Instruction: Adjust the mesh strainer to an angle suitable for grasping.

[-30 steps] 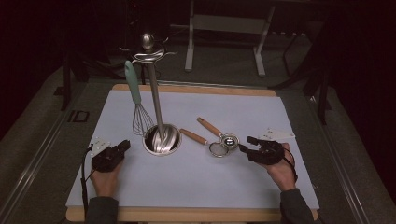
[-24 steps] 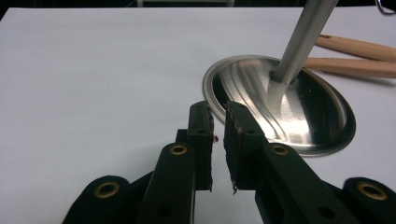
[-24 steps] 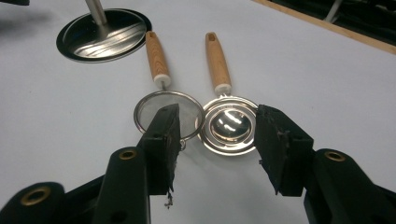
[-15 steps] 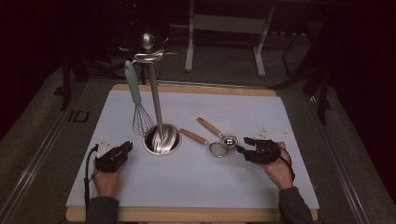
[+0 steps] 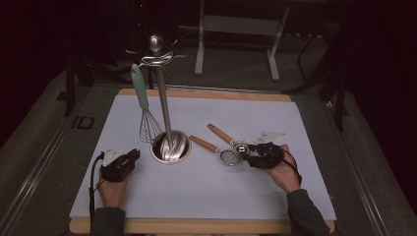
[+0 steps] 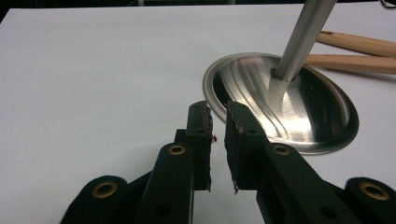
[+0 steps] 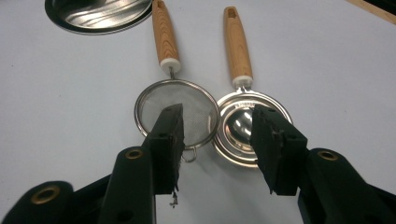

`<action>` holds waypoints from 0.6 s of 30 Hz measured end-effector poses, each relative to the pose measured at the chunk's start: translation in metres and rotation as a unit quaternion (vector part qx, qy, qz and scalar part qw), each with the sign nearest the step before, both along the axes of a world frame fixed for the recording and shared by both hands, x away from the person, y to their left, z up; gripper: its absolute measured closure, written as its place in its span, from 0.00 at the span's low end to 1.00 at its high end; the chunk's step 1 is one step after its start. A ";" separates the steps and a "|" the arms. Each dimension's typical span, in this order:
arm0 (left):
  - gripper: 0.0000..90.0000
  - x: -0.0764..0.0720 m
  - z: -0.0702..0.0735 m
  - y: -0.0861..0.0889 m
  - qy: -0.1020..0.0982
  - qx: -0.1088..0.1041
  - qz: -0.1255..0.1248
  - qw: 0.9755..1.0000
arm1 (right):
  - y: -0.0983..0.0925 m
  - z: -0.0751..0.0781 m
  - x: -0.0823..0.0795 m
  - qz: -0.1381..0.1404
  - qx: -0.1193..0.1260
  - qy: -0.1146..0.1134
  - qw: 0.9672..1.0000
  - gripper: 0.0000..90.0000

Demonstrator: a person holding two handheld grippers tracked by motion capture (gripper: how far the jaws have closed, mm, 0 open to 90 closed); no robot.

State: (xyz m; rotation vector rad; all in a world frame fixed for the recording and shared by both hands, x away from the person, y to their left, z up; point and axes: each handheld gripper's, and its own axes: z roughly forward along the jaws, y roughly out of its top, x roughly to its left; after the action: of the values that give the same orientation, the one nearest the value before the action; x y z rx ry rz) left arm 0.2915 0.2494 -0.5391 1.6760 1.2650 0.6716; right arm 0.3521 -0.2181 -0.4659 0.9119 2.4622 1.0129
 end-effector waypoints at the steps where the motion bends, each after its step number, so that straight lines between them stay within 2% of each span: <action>1: 0.89 0.000 0.000 0.000 0.000 0.000 0.000 1.000 | 0.002 0.001 0.001 0.001 -0.002 0.002 1.000 0.60; 11: 0.89 0.000 0.000 0.000 0.001 -0.001 -0.001 1.000 | 0.023 0.003 0.019 0.016 -0.016 0.023 0.999 0.64; 14: 0.89 0.000 0.000 0.000 0.001 -0.001 0.000 1.000 | 0.033 0.003 0.028 0.028 -0.018 0.046 0.998 0.66; 18: 0.89 0.000 0.000 0.000 0.001 -0.001 -0.001 1.000 | 0.040 0.001 0.035 0.032 -0.022 0.057 0.998 0.64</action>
State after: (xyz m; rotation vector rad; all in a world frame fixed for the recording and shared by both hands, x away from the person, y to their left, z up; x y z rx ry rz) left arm 0.2919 0.2495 -0.5392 1.6758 1.2662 0.6669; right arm 0.3868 -0.1780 -0.4647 0.9050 2.6138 0.9467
